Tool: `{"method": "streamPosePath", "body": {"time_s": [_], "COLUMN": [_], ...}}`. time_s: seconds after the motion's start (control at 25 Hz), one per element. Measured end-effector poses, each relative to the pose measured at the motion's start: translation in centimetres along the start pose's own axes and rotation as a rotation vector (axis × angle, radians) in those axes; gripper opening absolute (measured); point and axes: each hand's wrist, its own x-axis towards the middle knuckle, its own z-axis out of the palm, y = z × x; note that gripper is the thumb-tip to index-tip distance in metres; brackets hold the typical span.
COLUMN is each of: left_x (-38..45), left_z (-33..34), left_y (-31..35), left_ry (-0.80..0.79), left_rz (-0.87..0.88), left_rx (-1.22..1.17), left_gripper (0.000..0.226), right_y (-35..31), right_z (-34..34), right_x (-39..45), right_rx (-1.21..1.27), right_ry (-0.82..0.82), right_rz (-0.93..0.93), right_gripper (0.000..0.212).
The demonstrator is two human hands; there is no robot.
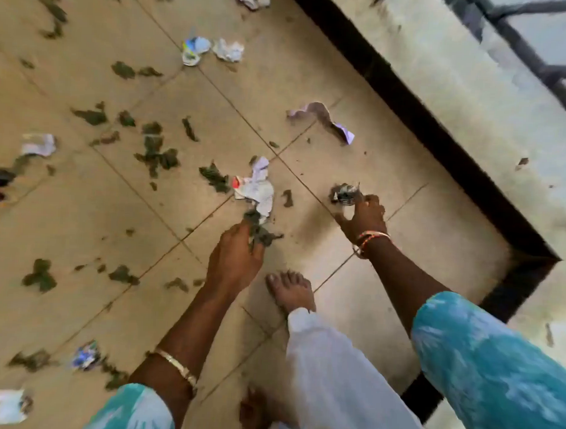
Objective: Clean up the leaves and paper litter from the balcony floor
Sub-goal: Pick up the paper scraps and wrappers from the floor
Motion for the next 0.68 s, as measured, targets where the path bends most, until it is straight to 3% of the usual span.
{"method": "streamPosePath", "body": {"time_s": [0.12,0.32,0.44,0.56,0.68], "left_x": [6.4,14.4,16.8,17.2,17.0], "left_z": [4.2,8.2,10.2,11.4,10.7], "left_y": [-0.1,1.4,1.6,2.5,4.8], "left_ry": [0.088,0.116,0.098,-0.002,-0.245], "left_rz": [0.175,0.451,0.497,0.366,0.096], "left_rx": [-0.059,-0.074,-0.153,-0.392,-0.707], "left_gripper": [0.023,0.019,0.016,0.018,0.025], "right_y": [1.9,3.4,4.3,4.0,2.3], "right_z": [4.3,10.5,12.1,10.2,6.5], "right_x": [3.9,7.1,7.5,7.4,6.5], "right_rx": [-0.074,0.066,0.15,0.354,0.528], "right_ry": [0.153,0.523,0.693,0.752,0.791], "right_rz": [0.007,-0.299,-0.398,-0.36,-0.284], "right_gripper": [0.067,0.032,0.025,0.025,0.018]}}
